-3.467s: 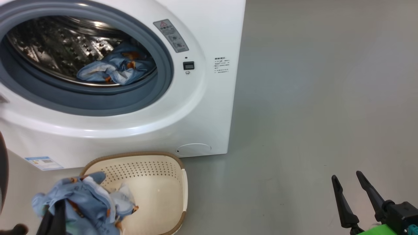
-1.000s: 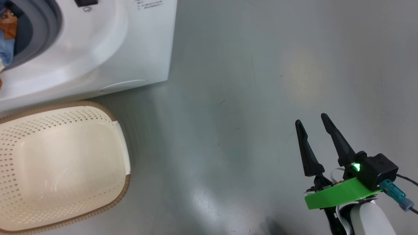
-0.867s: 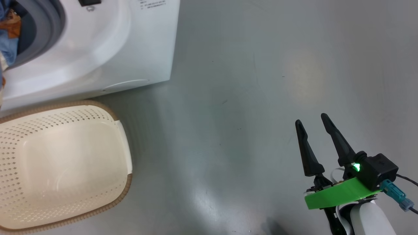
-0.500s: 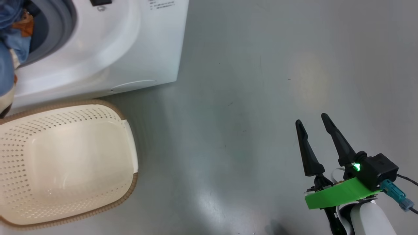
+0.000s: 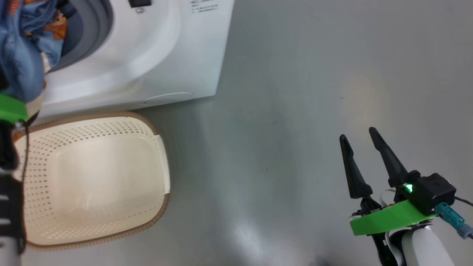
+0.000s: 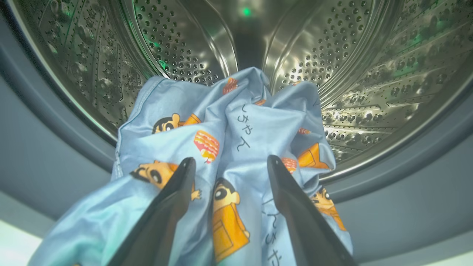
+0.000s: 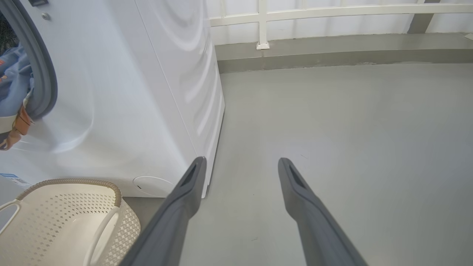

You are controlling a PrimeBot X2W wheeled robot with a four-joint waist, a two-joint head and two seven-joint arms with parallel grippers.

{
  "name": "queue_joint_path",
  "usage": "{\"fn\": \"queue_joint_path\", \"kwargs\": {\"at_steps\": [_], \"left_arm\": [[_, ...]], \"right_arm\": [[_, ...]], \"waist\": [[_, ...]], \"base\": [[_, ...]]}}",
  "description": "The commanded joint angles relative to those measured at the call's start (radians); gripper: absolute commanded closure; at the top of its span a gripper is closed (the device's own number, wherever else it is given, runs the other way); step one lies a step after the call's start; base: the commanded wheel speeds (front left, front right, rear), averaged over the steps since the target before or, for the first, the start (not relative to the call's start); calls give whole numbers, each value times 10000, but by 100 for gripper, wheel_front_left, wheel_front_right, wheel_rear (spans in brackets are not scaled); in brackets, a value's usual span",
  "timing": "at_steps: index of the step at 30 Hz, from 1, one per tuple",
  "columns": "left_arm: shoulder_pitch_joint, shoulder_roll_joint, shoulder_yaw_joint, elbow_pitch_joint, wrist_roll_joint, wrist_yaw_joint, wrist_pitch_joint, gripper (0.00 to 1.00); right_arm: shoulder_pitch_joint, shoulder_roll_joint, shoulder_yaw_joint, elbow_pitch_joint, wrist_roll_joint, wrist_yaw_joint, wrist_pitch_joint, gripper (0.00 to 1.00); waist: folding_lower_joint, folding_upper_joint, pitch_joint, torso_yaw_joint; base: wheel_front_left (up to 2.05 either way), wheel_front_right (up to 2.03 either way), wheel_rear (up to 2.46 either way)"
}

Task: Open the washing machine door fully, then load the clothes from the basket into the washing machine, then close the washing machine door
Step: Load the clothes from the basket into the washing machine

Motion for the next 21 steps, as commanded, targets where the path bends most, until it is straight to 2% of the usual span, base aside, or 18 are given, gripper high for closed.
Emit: {"fn": "queue_joint_path", "kwargs": {"at_steps": [1, 13, 21], "left_arm": [[398, 387, 248, -431, -24, -16, -51, 0], [2764, -153, 461, -2370, 232, -16, -51, 0], [4575, -741, 1109, -3922, 454, -16, -51, 0]], "right_arm": [[-51, -111, 138, -255, -11, 16, -48, 0], [2, -269, -87, -288, -28, 16, -48, 0], [4, -324, -129, -299, -40, 16, -48, 0]], "waist": [[0, -1, -52, 114], [0, -1, -112, 430], [0, -1, -58, 489]], "base": [[0, 0, 0], [0, 0, 0], [0, 0, 0]]}}
